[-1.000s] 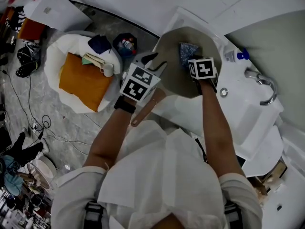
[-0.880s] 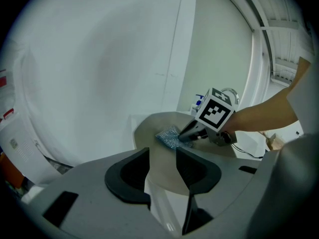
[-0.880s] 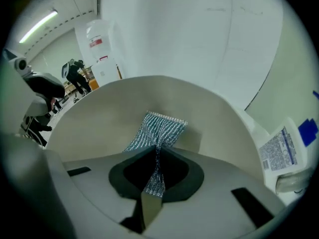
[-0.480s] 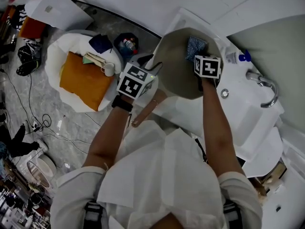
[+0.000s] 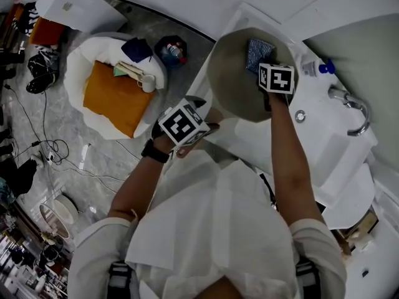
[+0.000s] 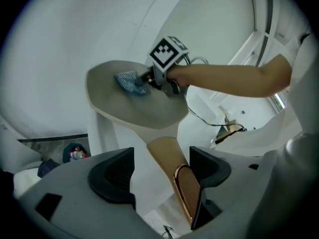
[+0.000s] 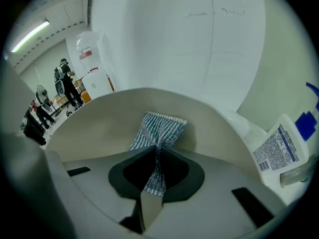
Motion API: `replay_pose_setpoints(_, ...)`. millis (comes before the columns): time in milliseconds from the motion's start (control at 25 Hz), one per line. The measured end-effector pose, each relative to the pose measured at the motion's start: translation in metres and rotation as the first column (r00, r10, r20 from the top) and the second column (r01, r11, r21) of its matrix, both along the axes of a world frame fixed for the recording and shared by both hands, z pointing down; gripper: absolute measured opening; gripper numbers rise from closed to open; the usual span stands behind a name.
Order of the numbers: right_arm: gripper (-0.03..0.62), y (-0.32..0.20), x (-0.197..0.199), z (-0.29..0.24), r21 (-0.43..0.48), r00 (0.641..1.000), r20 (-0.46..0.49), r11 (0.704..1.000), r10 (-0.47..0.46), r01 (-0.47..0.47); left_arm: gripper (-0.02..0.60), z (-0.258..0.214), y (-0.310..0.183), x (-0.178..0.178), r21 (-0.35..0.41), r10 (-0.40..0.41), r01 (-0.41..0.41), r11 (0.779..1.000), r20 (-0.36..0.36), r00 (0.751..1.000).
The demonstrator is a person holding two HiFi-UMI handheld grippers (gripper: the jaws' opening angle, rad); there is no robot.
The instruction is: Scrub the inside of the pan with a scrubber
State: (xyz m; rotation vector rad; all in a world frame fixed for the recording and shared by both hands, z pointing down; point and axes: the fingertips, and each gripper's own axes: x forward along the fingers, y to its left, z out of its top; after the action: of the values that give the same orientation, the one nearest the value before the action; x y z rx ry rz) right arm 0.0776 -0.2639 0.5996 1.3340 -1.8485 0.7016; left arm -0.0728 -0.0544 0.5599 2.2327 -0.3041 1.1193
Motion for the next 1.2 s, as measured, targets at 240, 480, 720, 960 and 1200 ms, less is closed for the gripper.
replay_pose_setpoints(240,0.029,0.008,0.000,0.002,-0.013,0.999,-0.021,1.000,-0.024,0.024,0.354,0.023,0.020,0.015,0.026,0.084,-0.088,0.996,0.135,0.987)
replay_pose_setpoints(480,0.029,0.014,0.008,0.004,-0.021,1.000,-0.026,1.000,-0.017,0.016,0.354,0.042,0.019,0.019,0.031,0.121,-0.132,0.991,0.242,0.963)
replay_pose_setpoints(720,0.029,0.012,0.016,-0.003,-0.008,1.000,-0.004,1.000,-0.009,0.009,0.327,0.054,0.022,0.018,0.009,0.110,-0.117,0.993,0.271,0.956)
replay_pose_setpoints(960,0.029,0.007,0.012,-0.004,-0.006,1.000,0.020,1.000,-0.017,0.017,0.333,0.062,0.025,0.022,-0.032,0.150,-0.147,0.989,0.258,0.954)
replay_pose_setpoints(1200,0.029,0.005,0.011,0.009,-0.024,0.999,0.034,1.000,0.008,-0.008,0.272,0.050,0.012,0.015,-0.046,0.107,-0.099,0.994,0.235,0.966)
